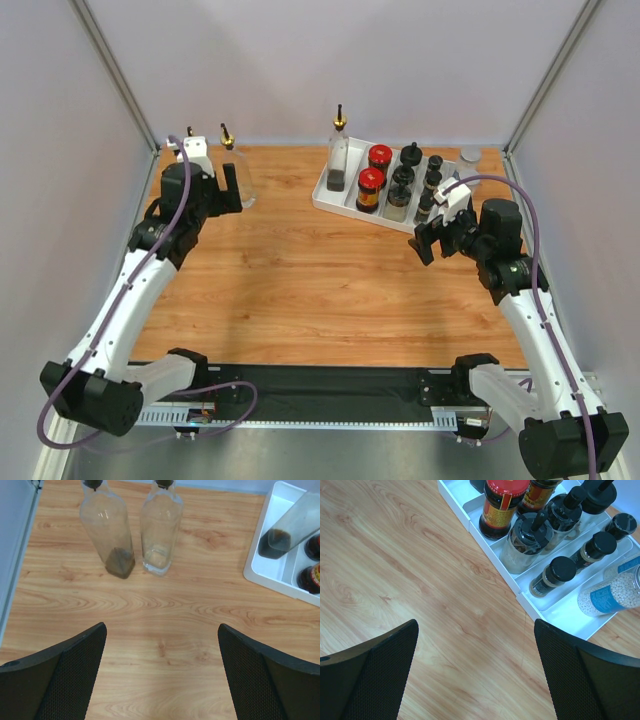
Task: Organize the condiment bottles
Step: Pick up the bottle from the center of the board.
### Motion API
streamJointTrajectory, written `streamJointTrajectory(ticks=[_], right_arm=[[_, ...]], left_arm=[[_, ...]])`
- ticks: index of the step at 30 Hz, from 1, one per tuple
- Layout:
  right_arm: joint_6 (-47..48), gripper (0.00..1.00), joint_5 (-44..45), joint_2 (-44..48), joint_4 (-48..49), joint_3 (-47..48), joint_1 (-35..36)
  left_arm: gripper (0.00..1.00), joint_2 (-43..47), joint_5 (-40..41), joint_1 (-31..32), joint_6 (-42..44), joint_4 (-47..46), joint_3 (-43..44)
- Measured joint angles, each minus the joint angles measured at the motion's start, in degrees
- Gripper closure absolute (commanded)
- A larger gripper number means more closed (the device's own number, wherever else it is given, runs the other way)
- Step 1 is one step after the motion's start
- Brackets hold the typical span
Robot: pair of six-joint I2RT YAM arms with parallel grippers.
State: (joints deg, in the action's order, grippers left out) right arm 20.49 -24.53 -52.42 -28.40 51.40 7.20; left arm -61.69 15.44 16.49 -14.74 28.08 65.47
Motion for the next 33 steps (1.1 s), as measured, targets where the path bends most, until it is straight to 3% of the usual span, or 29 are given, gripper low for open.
streamJointTrajectory(ticks=[8, 22, 33], right_arm=[[0.2, 0.00, 0.0, 0.0, 0.0, 0.0, 0.0], [0.3, 0.00, 0.0, 0.0, 0.0, 0.0, 0.0], [0.3, 0.00, 0.0, 0.0, 0.0, 0.0, 0.0]], left_arm=[[0.00, -13.1, -3.9, -2.9, 0.3, -0.9, 9.9], [0.16, -35.8, -7.5, -6.4, 1.2, -1.7, 28.9], [0.23, -41.0, -5.8, -6.5, 1.3, -3.5, 33.7]])
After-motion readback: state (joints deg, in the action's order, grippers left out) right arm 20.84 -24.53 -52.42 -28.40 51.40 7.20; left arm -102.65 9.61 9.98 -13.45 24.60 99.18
